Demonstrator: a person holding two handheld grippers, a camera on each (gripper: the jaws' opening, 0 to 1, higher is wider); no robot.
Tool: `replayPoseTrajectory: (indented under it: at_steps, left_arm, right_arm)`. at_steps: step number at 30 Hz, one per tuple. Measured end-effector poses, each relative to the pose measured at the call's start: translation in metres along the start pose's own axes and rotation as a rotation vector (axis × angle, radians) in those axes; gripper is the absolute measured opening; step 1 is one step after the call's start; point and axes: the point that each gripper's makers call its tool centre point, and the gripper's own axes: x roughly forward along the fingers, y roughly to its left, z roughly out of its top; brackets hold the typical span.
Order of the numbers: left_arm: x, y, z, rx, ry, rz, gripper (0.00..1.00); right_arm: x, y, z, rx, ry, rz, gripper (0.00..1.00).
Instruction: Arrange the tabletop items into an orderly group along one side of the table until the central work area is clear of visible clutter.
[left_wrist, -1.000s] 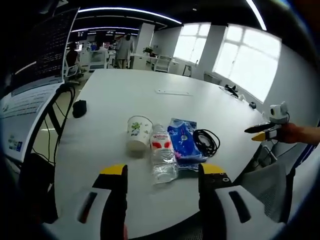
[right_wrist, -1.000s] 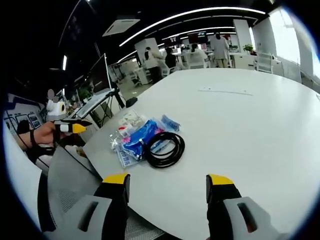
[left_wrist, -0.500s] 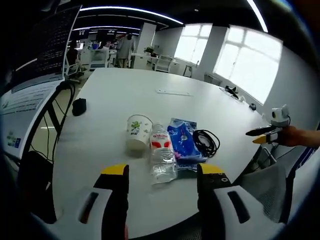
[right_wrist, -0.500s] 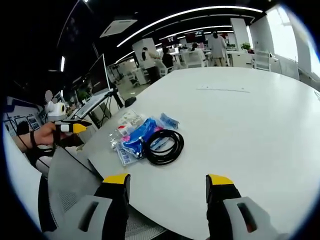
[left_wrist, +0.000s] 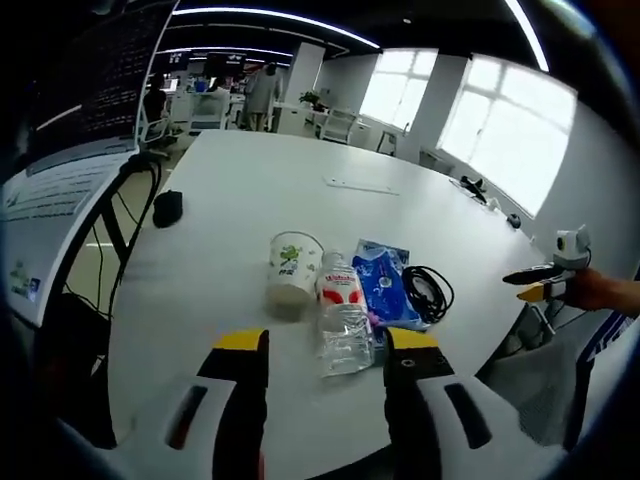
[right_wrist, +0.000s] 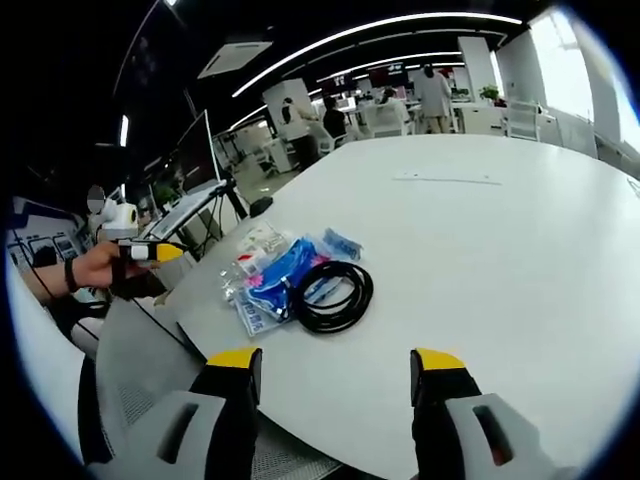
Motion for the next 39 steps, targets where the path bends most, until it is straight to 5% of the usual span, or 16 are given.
replayPoseTrajectory:
  at_steps: [15, 26, 39]
  left_arm:
    - [0.039, 0.018, 0.008, -0.017, 0.049, 0.01, 0.45]
    - [0.068, 0.034, 0.016, -0.13, 0.109, 0.064, 0.43]
    - [0.098, 0.042, 0.023, -0.166, 0.172, 0.068, 0.44]
  right_arm:
    - [0.007, 0.005, -0.002, 0.019, -0.004, 0.0, 0.61]
    - [0.008, 0.002, -0.004, 0.039, -0.001, -0.011, 0.61]
    - [0.009, 0.001, -0.007, 0.043, 0.014, -0.011, 0.61]
